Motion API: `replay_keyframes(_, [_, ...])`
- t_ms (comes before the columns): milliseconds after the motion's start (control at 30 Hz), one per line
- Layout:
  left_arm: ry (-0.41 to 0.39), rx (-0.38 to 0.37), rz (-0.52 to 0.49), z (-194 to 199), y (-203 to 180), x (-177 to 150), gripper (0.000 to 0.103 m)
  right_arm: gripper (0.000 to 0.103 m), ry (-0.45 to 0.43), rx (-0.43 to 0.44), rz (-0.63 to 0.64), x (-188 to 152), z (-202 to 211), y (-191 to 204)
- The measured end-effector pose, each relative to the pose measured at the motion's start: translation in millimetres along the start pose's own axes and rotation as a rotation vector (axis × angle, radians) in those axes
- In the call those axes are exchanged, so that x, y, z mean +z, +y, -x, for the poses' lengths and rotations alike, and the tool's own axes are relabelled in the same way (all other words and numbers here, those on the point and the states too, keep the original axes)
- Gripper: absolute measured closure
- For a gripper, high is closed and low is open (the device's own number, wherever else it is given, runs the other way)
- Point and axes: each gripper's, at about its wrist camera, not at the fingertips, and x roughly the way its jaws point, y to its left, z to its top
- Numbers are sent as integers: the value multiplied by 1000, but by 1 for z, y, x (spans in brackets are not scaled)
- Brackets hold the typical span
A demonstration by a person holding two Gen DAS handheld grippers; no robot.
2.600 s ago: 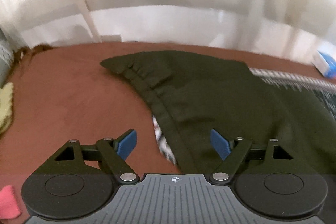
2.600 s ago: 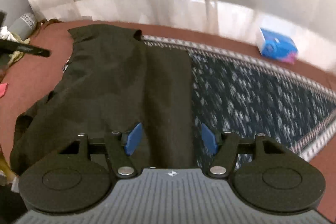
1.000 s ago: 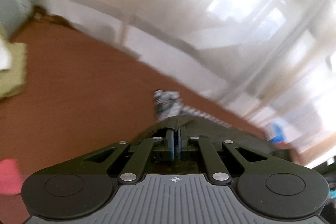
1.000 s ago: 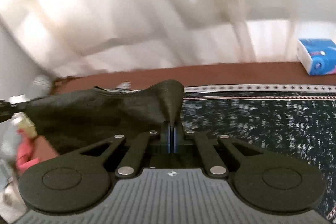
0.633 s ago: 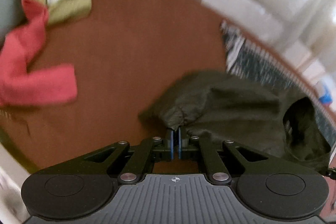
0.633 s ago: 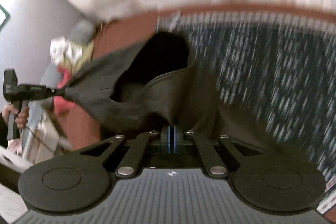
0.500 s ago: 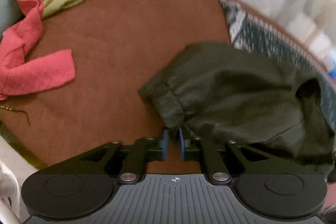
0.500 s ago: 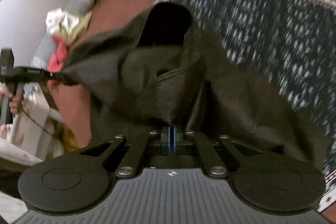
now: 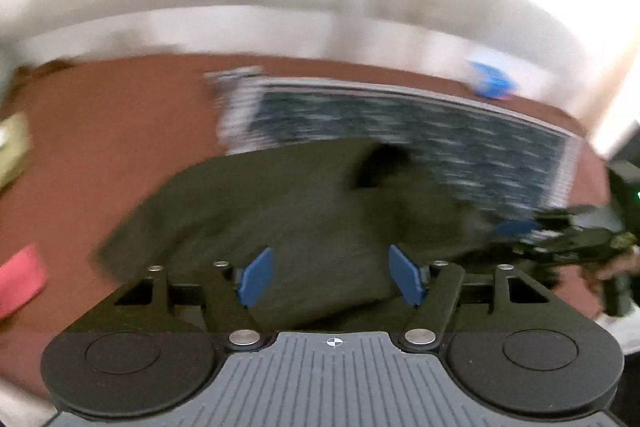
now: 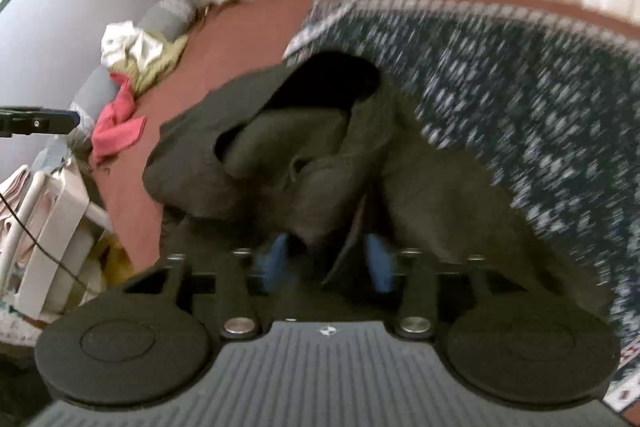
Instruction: Fold clothes
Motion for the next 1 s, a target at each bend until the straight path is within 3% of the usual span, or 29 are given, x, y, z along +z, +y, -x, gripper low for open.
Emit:
replay_keyframes(100, [34,-102,-117,-44,-44,4,26,47,-64,-44,-22,-3,27,-12])
replay_keyframes(267, [97,-170,-248,-109,-99,4,26,46,-122,-150,-113,-22,72,-43])
replay_keyframes(433, [169,-166,-291,-160,-129,9,25,45,-135,-222,-234,-49,99,-70])
replay_keyframes(600, [264,-121,-265,-202,-131,10,26,45,-123,-243,-335,-76,107,-89])
replay_keyframes(667, [280,-116,-245,-207,-128,10,35,45,-111,-238,-365,-84,106,-94])
replay_keyframes(733, [289,-108,-222,-209,-122,9,61,45,-90,-228,-381,-89,104,-97])
replay_keyframes(767, [293,-105,-210,-210,-119,9,68,45,-80,-217,-389,-90,102,-98])
replay_keyframes(800, [298,-101,-198,-210,-116,9,87,45,-74,-198,-404,-93,102,-99])
replay_keyframes(833, [301,-98,-185,-211,-113,9,94,45,-69,-174,-421,-95,100,-99])
replay_keyframes(1000, [212,-95,-105,-185,-89,23,99,43,-64,-133,-490,-103,97,-93])
